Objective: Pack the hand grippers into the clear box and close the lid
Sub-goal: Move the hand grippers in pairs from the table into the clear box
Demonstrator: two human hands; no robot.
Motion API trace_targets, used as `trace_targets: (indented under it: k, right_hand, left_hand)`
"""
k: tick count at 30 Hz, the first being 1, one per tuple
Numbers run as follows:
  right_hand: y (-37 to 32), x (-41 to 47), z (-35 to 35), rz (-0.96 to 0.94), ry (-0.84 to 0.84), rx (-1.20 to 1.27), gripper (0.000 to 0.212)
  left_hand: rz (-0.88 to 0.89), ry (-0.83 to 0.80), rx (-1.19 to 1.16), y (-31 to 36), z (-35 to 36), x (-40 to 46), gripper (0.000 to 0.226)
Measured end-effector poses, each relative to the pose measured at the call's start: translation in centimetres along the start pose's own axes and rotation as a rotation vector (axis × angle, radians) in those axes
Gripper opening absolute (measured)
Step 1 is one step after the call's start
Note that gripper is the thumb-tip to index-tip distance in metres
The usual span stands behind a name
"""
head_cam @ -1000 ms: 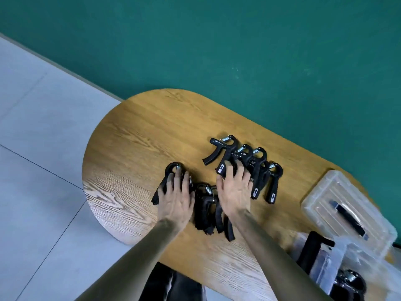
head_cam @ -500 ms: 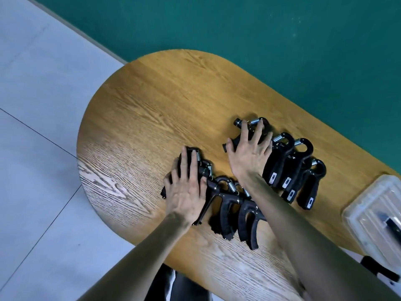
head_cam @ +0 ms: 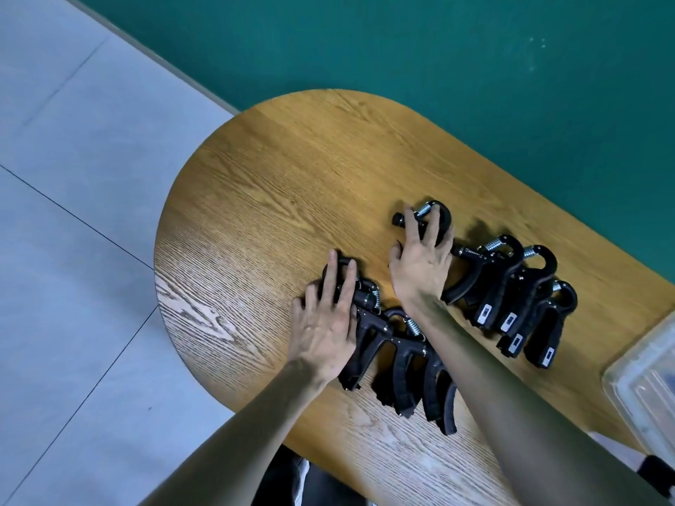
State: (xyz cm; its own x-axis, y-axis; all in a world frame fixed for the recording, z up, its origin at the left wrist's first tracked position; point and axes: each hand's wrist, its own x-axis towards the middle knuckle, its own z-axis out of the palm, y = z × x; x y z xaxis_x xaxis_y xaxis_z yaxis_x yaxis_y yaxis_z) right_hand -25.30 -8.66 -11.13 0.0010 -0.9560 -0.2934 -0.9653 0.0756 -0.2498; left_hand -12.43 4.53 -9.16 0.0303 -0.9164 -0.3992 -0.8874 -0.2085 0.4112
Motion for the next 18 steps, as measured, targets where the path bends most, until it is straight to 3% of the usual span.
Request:
trace_targets:
  k: [3, 18]
  right_hand:
    - [0.7, -0.5, -0.1, -0.115, -0.024, -0.029, 0.061]
    - [1.2, -2.5, -1.9, -0.087, 0.076, 0.073, 0.076]
  left_hand:
    - [-0.004, 0.012, -0.011, 0.2, 0.0, -0.2, 0.083]
    - [-0.066, 0.064, 0.046, 0.3, 0.5, 0.2, 0.102]
